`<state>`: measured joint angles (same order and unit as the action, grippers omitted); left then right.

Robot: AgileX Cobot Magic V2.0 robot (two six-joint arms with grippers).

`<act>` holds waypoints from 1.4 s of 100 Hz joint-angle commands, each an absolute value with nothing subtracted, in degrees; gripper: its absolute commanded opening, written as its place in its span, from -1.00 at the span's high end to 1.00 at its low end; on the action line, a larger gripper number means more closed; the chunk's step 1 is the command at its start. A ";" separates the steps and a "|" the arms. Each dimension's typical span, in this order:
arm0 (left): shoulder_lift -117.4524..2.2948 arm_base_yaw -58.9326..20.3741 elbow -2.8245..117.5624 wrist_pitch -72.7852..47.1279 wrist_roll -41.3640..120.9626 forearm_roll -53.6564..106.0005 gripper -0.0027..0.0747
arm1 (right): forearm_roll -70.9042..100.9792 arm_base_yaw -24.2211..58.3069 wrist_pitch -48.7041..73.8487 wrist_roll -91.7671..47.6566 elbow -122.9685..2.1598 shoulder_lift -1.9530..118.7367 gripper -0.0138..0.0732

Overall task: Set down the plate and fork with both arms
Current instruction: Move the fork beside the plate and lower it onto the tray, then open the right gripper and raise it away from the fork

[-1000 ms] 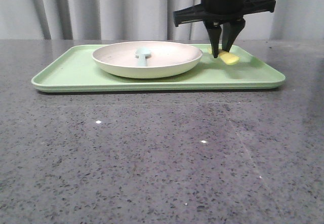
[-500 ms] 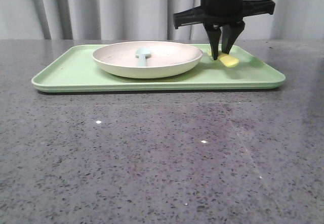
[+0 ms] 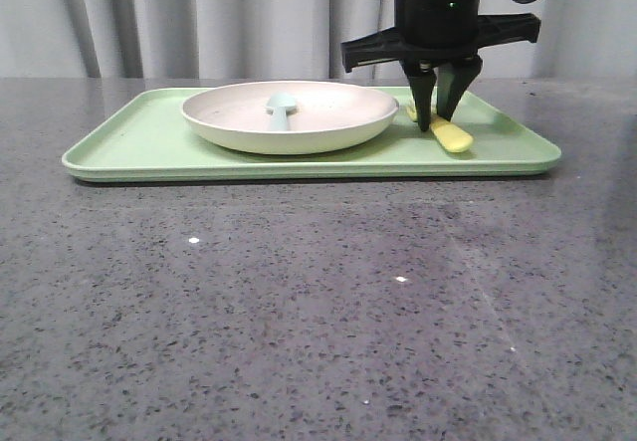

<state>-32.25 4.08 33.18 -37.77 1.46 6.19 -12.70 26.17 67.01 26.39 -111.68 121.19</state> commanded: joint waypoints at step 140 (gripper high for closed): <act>-32.22 4.15 34.86 -33.19 1.10 7.00 -0.18 | -16.83 25.78 64.65 25.82 -113.08 113.10 -0.05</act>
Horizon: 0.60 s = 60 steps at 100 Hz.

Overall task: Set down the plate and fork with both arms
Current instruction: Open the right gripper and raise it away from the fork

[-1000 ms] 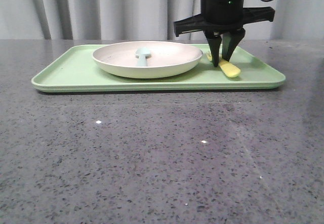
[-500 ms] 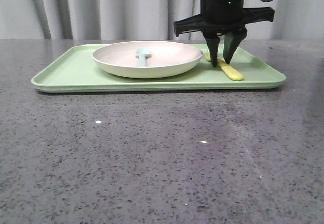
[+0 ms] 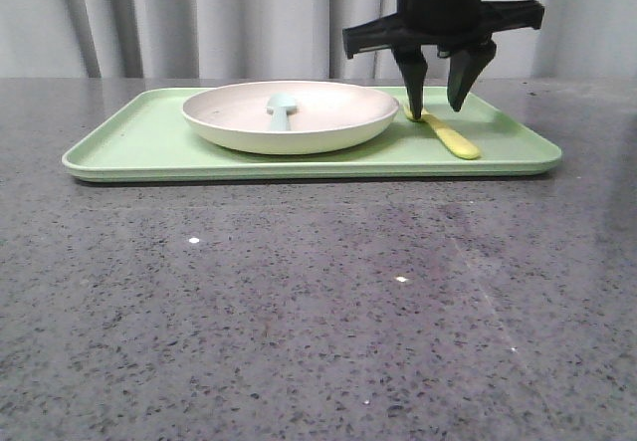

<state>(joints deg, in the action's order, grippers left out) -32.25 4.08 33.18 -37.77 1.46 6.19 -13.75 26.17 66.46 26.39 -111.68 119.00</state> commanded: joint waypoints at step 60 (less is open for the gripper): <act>-32.22 4.15 34.86 -33.19 1.10 7.00 -0.18 | -24.40 25.28 62.75 23.47 -109.11 96.63 -0.05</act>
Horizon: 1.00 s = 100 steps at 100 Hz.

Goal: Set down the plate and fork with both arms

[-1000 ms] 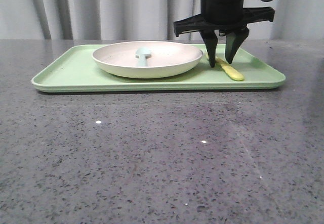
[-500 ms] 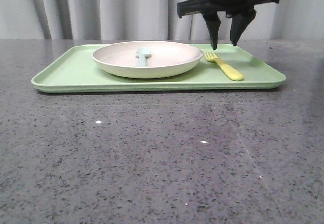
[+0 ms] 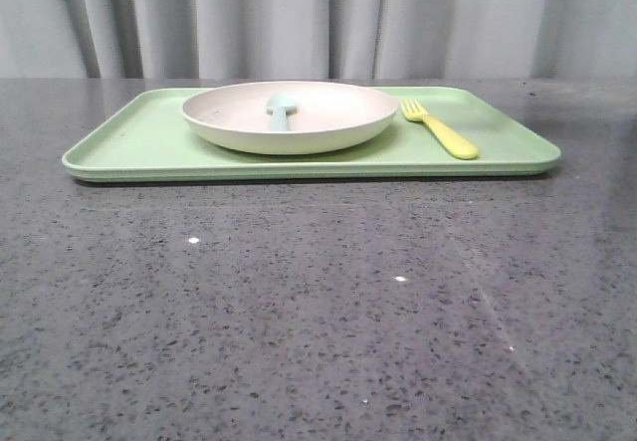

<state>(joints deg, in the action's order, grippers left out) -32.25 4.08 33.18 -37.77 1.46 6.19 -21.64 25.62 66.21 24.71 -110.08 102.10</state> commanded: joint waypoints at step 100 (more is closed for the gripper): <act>-32.22 4.15 34.86 -33.19 1.10 7.00 -0.18 | -22.88 9.47 44.92 23.53 -53.49 51.27 0.02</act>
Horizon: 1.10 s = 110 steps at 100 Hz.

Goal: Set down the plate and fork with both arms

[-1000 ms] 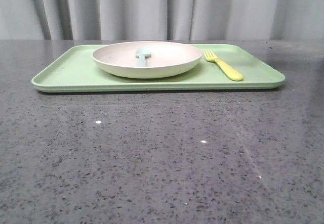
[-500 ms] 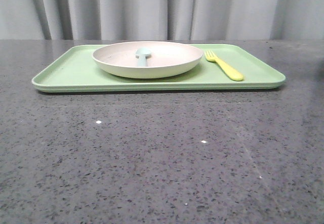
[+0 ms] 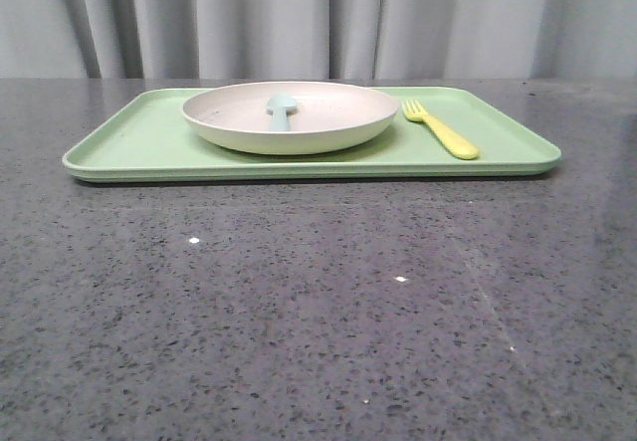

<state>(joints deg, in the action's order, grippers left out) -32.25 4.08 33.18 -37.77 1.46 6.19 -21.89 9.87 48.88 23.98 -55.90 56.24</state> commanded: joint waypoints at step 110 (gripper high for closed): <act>-32.22 4.15 34.86 -33.19 1.10 7.00 -0.18 | -13.18 9.57 41.83 13.33 -38.26 27.07 0.02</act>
